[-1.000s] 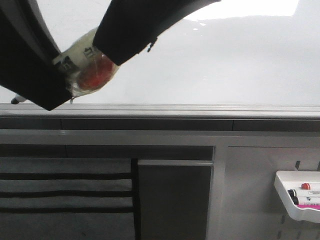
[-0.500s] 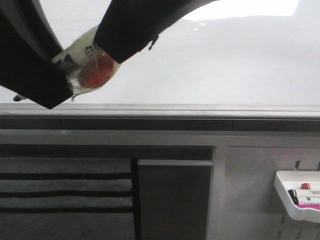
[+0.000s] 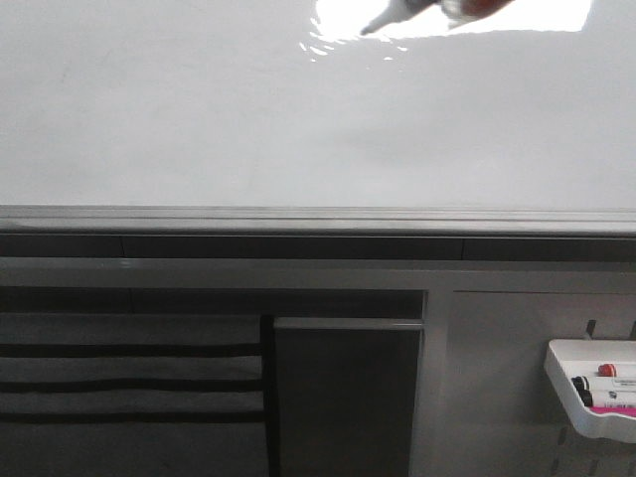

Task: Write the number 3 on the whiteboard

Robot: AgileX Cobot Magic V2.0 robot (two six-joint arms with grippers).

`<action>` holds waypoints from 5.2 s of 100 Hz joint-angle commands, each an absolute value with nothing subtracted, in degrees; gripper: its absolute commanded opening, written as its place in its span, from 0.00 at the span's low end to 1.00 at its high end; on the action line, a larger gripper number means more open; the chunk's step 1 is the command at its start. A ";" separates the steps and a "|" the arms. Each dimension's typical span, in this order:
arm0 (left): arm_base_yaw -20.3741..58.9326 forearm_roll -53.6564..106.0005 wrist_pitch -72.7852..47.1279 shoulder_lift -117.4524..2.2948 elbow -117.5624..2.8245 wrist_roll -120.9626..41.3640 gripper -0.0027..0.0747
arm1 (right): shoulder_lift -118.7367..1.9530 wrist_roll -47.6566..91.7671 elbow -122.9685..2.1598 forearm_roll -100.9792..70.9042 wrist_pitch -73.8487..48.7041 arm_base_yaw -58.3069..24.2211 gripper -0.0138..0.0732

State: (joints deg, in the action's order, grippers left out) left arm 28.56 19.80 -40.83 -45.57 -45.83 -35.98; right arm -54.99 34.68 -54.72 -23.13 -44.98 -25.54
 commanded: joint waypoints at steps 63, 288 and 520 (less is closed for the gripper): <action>26.05 23.80 -32.41 -39.98 -41.29 -35.19 0.51 | -52.65 30.67 -50.13 -29.24 -34.27 -19.45 0.16; 26.05 23.80 -32.41 -40.11 -41.29 -35.19 0.51 | -58.77 42.34 -53.09 -28.36 -36.54 -35.24 0.16; 48.00 15.11 -37.02 -69.32 -63.98 -55.81 0.51 | -57.83 76.85 -53.42 -30.55 -28.07 -42.62 0.16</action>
State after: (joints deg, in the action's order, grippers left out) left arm 47.47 14.19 -40.64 -70.50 -61.94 -55.95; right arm -58.39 76.31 -51.71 -28.46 -31.30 -42.54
